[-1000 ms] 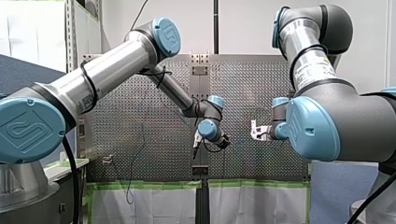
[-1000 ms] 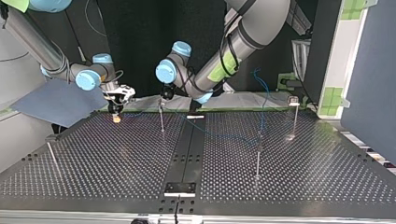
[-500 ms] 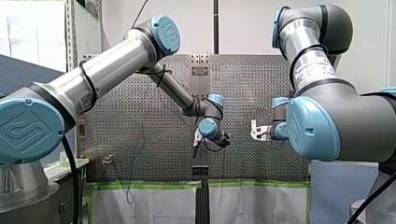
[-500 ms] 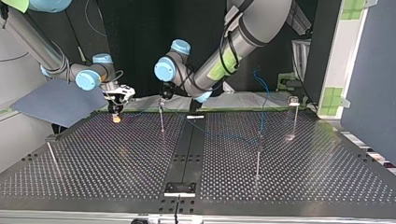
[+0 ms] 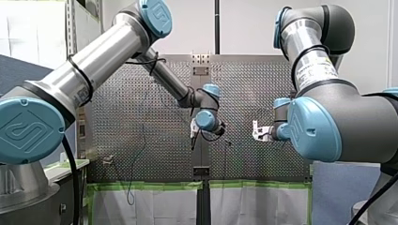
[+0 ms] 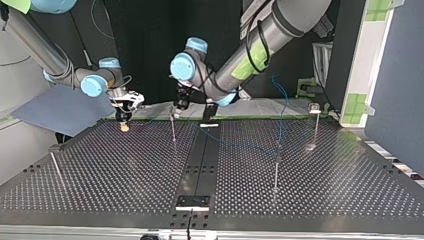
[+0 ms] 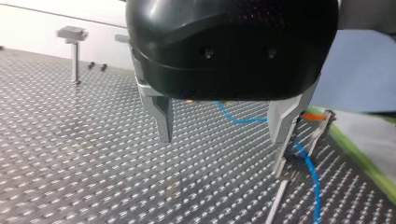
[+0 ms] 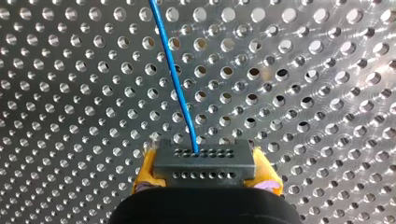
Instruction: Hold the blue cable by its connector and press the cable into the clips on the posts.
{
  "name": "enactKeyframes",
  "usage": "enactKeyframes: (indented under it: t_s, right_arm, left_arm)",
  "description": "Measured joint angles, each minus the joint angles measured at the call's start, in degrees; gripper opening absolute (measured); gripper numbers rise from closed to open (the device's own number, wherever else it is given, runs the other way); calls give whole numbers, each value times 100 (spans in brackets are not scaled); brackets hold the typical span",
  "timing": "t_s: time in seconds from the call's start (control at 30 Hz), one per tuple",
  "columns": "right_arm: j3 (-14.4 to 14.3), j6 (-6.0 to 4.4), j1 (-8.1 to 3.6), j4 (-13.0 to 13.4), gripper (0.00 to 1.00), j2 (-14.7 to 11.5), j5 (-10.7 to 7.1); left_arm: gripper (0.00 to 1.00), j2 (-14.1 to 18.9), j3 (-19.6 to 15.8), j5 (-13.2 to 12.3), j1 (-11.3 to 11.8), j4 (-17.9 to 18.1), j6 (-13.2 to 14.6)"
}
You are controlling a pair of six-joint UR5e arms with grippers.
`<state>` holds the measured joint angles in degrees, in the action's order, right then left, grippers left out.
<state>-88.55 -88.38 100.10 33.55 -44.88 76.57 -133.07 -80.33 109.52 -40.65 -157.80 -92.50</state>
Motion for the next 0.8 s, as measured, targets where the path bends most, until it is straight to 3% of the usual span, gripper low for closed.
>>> enactKeyframes:
  t_s: [0.53, 0.8]
  right_arm:
    - [0, -45, 29, -14, 0, 0, -115]
    - [0, -58, 39, -13, 0, 6, -119]
  left_arm:
    - [100, 881, -882, 872, -25, 880, -34]
    - [100, 1308, -1308, 993, -1, 1254, -174]
